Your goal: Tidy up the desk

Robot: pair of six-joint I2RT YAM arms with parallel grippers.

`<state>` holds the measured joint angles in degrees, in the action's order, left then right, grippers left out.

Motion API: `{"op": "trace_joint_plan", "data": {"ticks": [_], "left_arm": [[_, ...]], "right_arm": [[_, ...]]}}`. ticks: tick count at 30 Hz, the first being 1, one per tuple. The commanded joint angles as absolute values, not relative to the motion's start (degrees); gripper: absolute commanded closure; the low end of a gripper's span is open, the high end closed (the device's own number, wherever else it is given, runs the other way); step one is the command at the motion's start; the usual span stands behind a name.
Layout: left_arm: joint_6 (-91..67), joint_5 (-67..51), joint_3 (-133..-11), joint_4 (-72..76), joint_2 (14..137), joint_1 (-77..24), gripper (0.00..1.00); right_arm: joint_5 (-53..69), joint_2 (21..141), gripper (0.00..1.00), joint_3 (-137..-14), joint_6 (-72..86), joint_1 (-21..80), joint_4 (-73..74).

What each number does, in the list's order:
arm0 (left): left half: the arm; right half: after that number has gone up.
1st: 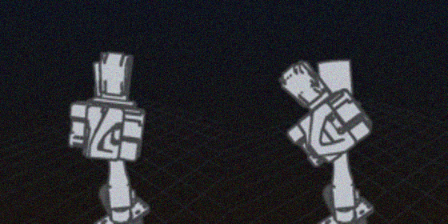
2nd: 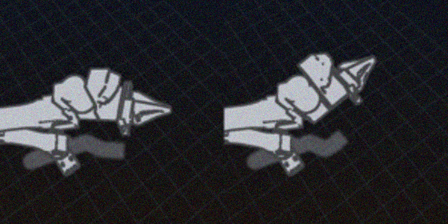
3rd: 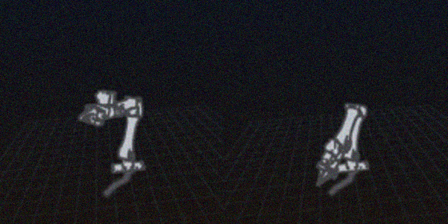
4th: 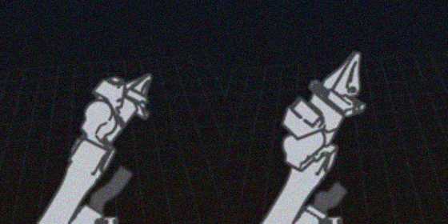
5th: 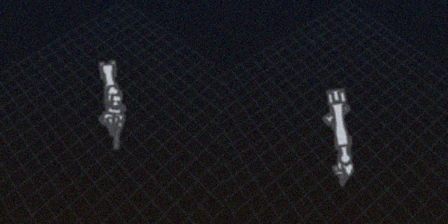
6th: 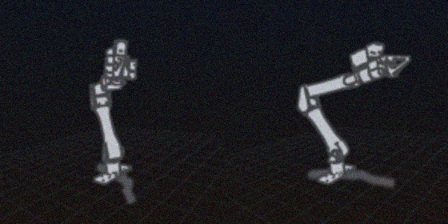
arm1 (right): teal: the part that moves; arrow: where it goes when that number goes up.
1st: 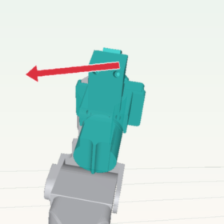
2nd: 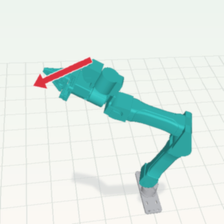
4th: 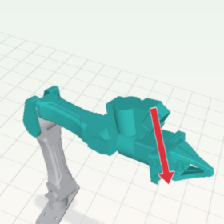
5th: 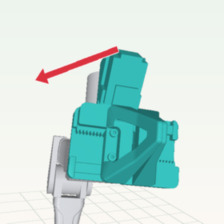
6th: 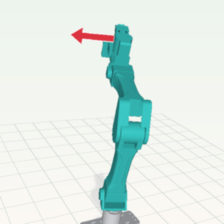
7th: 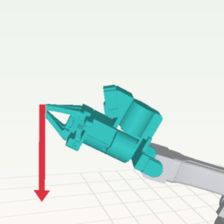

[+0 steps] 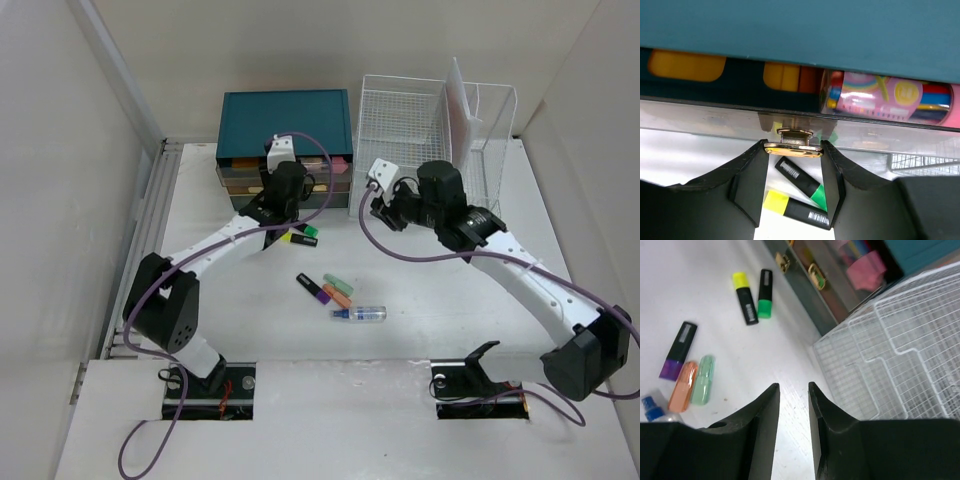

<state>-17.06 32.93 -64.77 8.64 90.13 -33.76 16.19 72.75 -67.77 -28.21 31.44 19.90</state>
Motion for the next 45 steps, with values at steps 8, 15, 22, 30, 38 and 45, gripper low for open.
{"op": "trace_joint_plan", "data": {"ticks": [8,15,22,30,38,45], "left_arm": [[-15.91,30.59,-68.55,10.64,91.85,-30.15,0.66],[-15.91,29.53,-69.7,10.63,93.6,-28.92,0.66],[-15.91,29.53,-70.22,10.63,94.13,-27.77,0.57],[-15.91,29.0,-71.28,10.02,94.13,-27.25,0.27],[-15.91,28.48,-65.49,9.49,86.06,-29.62,0.11],[-18.63,27.95,-55.13,8.8,73.67,-33.57,0.1]], "right_arm": [[20.48,70.22,0.64,-66.18,-30.85,30.15,19.95],[21.53,71.28,0.62,-65.65,-30.85,29.62,19.95],[22.58,71.28,0.62,-65.13,-30.85,28.57,19.95],[23.64,71.81,0.56,-64.6,-30.85,27.95,21.0],[30.84,74.35,0.34,-65.21,-40.15,27.95,27.5],[36.21,81.2,0.28,-67.32,-58.96,31.63,42.09]]}}
